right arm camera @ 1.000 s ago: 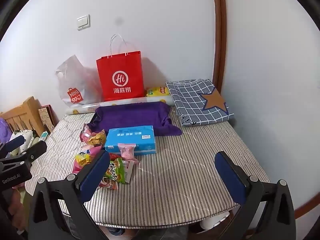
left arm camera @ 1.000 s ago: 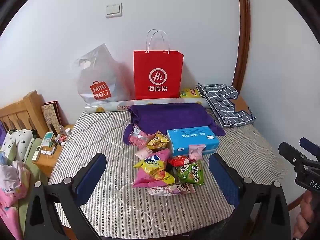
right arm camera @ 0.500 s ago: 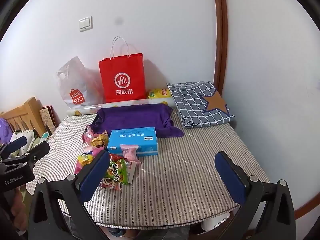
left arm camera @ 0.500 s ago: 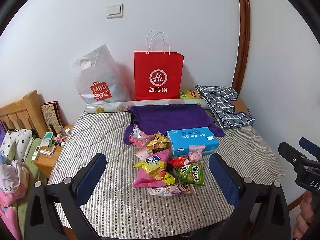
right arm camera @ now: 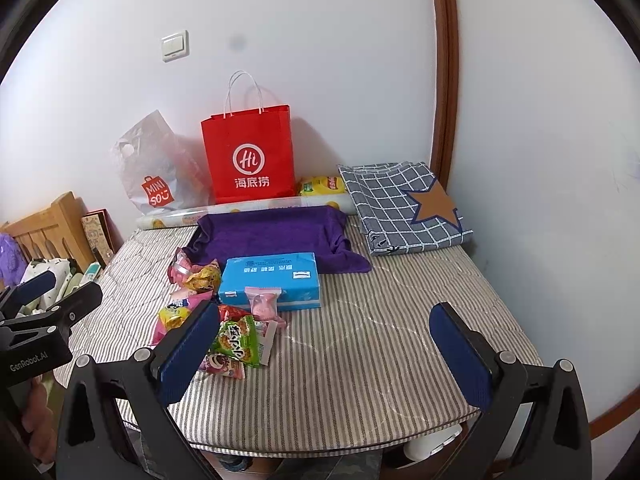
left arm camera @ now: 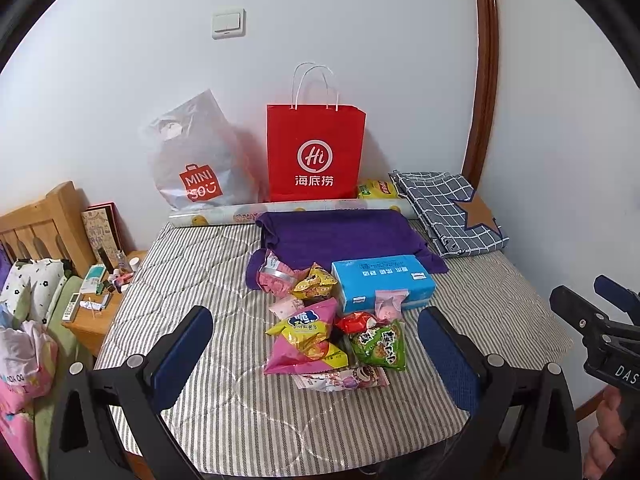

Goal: Organize snacks

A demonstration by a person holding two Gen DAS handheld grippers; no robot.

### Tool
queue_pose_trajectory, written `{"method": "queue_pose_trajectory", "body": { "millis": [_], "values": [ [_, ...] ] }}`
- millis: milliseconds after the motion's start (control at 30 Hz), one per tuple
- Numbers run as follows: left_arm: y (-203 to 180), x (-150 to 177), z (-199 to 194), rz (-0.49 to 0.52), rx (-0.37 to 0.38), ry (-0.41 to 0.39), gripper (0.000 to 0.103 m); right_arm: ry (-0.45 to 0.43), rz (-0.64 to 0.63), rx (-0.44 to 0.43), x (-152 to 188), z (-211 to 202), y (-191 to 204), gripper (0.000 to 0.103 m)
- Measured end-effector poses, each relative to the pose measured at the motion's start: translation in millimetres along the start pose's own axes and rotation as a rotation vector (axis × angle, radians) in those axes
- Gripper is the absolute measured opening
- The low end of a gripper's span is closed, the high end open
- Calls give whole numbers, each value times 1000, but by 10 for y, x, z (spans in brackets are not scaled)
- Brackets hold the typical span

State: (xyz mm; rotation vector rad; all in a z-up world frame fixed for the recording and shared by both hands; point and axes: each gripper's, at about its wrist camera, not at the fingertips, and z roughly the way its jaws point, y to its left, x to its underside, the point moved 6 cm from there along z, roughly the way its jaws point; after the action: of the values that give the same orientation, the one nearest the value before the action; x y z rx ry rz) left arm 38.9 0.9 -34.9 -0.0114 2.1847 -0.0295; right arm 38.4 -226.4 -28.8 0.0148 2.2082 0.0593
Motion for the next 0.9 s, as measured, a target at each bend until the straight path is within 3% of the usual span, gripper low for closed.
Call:
{"method": "queue_pose_trajectory", "body": {
  "millis": [900],
  "values": [
    [-18, -8, -9, -1, 1, -2, 103, -6, 0, -9, -5, -45, 40, 103]
  ]
}}
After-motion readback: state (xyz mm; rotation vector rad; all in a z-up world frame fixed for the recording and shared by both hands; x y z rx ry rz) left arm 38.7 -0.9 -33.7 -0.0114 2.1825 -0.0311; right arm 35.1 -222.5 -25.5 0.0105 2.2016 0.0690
